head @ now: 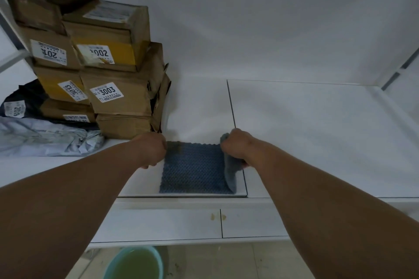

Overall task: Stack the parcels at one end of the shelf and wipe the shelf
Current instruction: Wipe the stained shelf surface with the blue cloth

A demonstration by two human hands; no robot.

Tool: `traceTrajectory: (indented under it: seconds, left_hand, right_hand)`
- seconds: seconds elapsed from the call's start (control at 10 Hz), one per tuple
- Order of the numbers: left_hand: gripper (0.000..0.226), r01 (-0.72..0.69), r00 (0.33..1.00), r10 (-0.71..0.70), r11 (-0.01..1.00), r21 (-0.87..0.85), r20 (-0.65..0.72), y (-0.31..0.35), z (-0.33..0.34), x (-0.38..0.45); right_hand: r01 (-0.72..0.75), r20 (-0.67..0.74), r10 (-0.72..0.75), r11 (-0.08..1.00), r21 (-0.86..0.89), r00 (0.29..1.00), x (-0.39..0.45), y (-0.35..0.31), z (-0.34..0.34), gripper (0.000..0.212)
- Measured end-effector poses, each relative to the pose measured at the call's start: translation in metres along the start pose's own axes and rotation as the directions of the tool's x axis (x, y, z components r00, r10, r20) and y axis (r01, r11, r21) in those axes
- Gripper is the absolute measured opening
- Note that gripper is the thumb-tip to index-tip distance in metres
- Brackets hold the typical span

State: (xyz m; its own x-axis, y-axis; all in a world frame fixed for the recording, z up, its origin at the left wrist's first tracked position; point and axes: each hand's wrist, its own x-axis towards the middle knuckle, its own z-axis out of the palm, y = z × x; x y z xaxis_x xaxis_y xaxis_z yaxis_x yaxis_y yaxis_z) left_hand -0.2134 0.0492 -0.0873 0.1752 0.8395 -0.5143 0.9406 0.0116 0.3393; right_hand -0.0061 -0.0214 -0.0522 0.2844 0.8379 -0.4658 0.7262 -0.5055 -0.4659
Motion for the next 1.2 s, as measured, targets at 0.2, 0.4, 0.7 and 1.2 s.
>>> traceTrajectory:
  seconds: [0.2, 0.4, 0.7, 1.2]
  left_hand:
    - [0.026, 0.092, 0.996, -0.091, 0.959, -0.267, 0.019, -0.015, -0.007, -0.006]
    - [0.027, 0.028, 1.000, -0.026, 0.961, -0.275, 0.010, -0.024, -0.007, -0.012]
    - [0.025, -0.229, 0.967, 0.233, 0.972, 0.042, -0.105, -0.020, -0.001, -0.010]
    - [0.022, -0.285, 0.956, 0.294, 0.925, 0.250, 0.003, 0.006, 0.018, 0.007]
  right_hand:
    - [-0.014, 0.317, -0.123, 0.917, 0.398, 0.940, -0.011, -0.056, 0.039, 0.045]
    - [-0.117, 0.276, 0.039, 0.955, 0.274, 0.960, 0.012, -0.040, 0.042, 0.040]
    - [0.080, 0.032, -0.074, 0.972, -0.219, 0.997, 0.040, -0.017, 0.055, 0.060]
    - [-0.066, 0.377, 0.308, 0.842, -0.535, 0.873, 0.029, 0.009, 0.017, 0.058]
